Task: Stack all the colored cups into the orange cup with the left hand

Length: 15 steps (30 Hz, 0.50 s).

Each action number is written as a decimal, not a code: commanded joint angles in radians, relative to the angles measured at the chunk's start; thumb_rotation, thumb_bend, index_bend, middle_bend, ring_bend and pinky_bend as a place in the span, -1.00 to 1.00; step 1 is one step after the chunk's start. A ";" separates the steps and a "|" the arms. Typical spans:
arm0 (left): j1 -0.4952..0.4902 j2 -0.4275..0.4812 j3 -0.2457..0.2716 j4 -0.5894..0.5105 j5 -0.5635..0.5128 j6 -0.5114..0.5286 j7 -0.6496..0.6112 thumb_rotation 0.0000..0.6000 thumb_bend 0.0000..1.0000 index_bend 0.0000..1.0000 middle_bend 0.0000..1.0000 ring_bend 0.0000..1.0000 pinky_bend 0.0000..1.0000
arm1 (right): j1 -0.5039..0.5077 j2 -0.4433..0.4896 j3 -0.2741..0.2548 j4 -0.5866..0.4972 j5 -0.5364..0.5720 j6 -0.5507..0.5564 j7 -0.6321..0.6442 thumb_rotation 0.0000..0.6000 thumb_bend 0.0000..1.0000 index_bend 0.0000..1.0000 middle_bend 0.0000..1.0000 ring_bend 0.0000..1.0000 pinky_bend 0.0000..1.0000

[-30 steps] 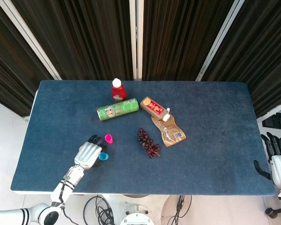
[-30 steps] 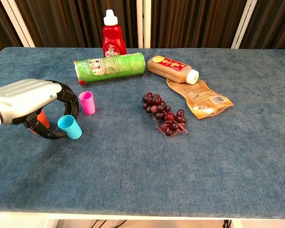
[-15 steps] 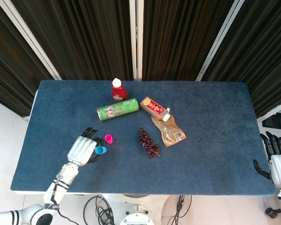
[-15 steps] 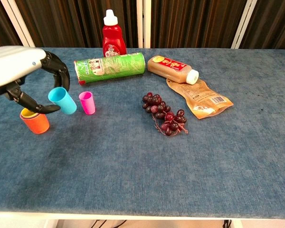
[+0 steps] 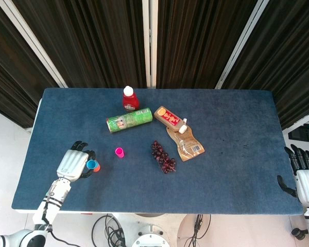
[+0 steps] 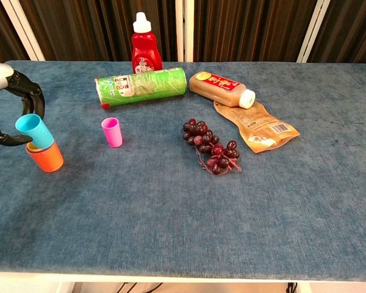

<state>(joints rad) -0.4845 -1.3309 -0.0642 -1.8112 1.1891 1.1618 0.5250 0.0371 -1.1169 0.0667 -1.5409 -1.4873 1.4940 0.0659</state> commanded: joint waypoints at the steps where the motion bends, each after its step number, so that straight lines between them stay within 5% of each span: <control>1: -0.001 -0.001 0.001 0.004 0.001 -0.002 -0.004 1.00 -0.44 0.01 0.03 -0.67 -0.71 | 0.001 -0.001 0.000 -0.003 0.000 -0.002 -0.004 1.00 -0.41 -1.00 -1.00 -1.00 -1.00; 15: 0.003 0.013 0.000 0.018 -0.022 0.001 -0.020 1.00 -0.43 0.01 0.03 -0.66 -0.71 | 0.004 -0.006 0.000 -0.002 0.006 -0.008 -0.011 1.00 -0.41 -1.00 -1.00 -1.00 -1.00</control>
<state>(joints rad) -0.4821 -1.3189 -0.0653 -1.7932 1.1682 1.1634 0.5058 0.0409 -1.1230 0.0669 -1.5428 -1.4819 1.4864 0.0545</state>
